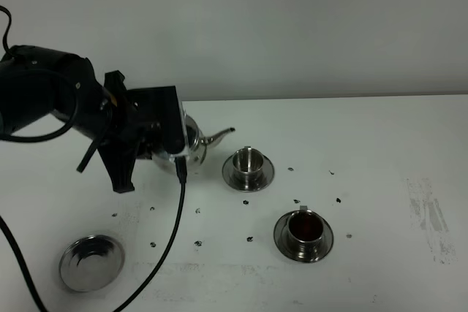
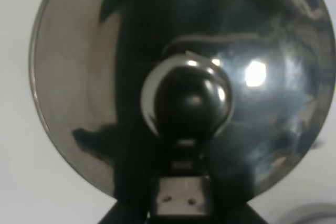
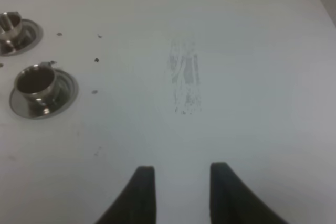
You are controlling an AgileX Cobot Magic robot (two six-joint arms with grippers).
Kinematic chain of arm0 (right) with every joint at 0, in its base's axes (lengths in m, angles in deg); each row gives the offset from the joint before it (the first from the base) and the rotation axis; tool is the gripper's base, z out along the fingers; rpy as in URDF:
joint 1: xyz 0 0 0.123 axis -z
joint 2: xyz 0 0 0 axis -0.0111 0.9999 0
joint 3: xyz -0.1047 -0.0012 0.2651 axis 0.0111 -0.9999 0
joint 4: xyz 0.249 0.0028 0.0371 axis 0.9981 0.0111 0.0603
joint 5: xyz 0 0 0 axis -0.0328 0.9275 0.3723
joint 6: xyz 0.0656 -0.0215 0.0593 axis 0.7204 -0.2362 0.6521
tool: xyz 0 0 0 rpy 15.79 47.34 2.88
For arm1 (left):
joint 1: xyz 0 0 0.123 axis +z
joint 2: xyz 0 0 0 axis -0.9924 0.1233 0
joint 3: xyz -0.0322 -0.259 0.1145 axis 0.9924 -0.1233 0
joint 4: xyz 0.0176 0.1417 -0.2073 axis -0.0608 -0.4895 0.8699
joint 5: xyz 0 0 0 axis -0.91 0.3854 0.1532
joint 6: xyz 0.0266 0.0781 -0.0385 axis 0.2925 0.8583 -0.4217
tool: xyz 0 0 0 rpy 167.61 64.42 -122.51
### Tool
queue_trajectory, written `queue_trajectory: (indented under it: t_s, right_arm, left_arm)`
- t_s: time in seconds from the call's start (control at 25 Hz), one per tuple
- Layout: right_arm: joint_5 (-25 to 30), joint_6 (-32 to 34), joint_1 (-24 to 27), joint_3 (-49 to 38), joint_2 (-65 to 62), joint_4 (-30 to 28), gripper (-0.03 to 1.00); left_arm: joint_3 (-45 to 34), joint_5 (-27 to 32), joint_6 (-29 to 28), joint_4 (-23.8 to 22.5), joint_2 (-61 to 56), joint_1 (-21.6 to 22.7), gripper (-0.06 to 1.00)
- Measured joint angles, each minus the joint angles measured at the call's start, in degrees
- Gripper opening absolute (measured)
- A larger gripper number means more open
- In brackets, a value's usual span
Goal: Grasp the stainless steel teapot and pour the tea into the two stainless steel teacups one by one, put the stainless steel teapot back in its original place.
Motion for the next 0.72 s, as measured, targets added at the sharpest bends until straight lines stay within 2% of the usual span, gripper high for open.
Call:
queue_trajectory:
  t_s: [0.16, 0.4, 0.56, 0.72]
  right_arm:
    - [0.0, 0.0, 0.0, 0.0, 0.0, 0.0, 0.24]
    - [0.0, 0.0, 0.0, 0.0, 0.0, 0.0, 0.24]
    - [0.0, 0.0, 0.0, 0.0, 0.0, 0.0, 0.24]
    - [0.0, 0.0, 0.0, 0.0, 0.0, 0.0, 0.24]
  left_arm:
    - [8.7, 4.3, -0.9, -2.8, 5.1, 0.4, 0.21]
    - [19.6, 8.9, -0.9, -4.6, 15.1, 0.1, 0.21]
    - [24.3, 9.2, -0.8, -5.8, 19.3, -0.8, 0.21]
    - [25.4, 9.3, -0.5, -8.9, 20.0, -2.1, 0.21]
